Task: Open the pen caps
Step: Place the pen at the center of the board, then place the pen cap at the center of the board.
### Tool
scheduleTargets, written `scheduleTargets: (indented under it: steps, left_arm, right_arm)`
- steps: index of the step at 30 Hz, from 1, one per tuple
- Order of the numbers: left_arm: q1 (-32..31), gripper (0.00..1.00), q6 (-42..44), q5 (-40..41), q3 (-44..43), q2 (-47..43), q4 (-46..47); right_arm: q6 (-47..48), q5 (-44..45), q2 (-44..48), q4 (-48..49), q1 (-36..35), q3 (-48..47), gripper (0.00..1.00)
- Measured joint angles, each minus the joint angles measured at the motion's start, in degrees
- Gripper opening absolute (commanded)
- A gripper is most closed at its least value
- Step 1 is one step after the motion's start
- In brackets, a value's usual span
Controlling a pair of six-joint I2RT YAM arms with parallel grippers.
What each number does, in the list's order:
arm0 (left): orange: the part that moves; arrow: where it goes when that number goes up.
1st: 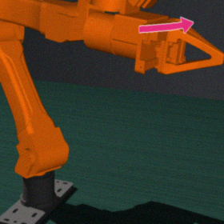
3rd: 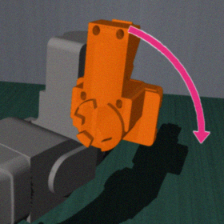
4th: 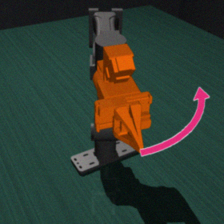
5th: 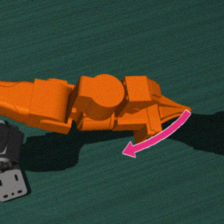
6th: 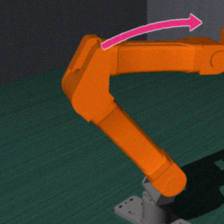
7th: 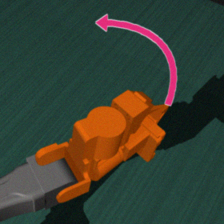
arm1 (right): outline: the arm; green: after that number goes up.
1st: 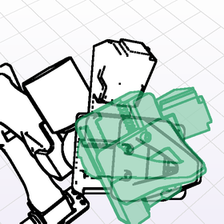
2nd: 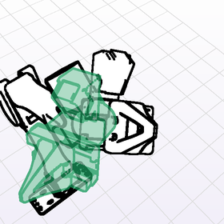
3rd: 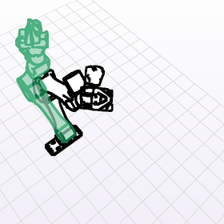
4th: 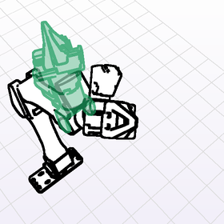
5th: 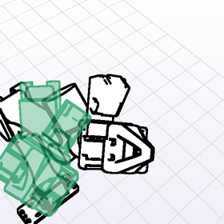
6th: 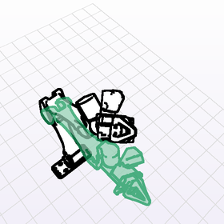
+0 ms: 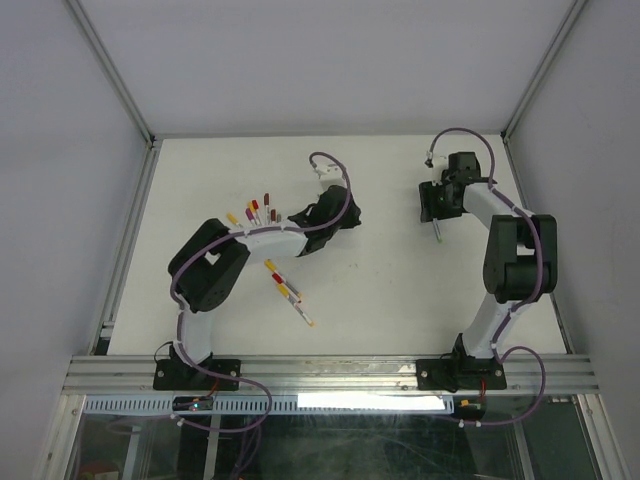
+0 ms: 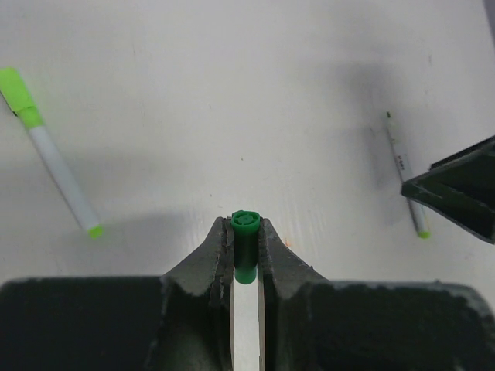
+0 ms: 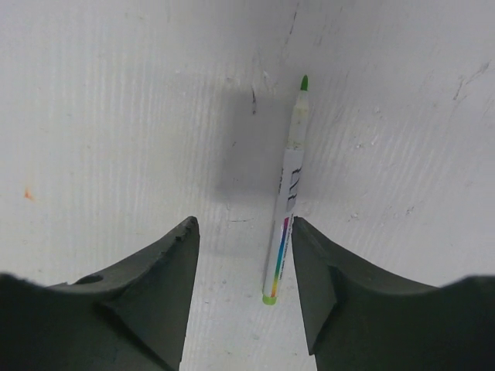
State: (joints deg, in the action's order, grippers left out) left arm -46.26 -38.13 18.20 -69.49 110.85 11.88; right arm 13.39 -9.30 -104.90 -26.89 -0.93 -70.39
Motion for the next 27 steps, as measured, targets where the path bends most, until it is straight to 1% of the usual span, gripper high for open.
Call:
scheduleTargets:
  steps: [4,8,10,15,27]
  left_arm:
    - [-0.66,0.0,3.26,3.43,-8.35,6.03,-6.75]
    - [-0.63,0.0,6.43,5.86,-14.97,10.47,-11.47]
    - [-0.63,0.0,8.17,6.93,-18.45,12.74,-13.14]
    - [-0.57,0.0,11.34,8.41,-24.02,16.31,-16.28]
    - [-0.55,0.0,15.17,11.04,-27.76,19.89,-19.21]
  right_arm:
    - [0.17,-1.84,2.14,0.22,0.02,0.0,0.57]
    - [0.37,-3.56,2.91,0.22,0.26,0.0,0.58]
    - [0.46,-4.02,2.91,0.2,0.46,0.02,0.58]
    - [0.52,-5.05,2.91,0.13,1.27,0.24,0.58]
    - [0.57,-6.32,2.91,0.0,2.1,0.39,0.58]
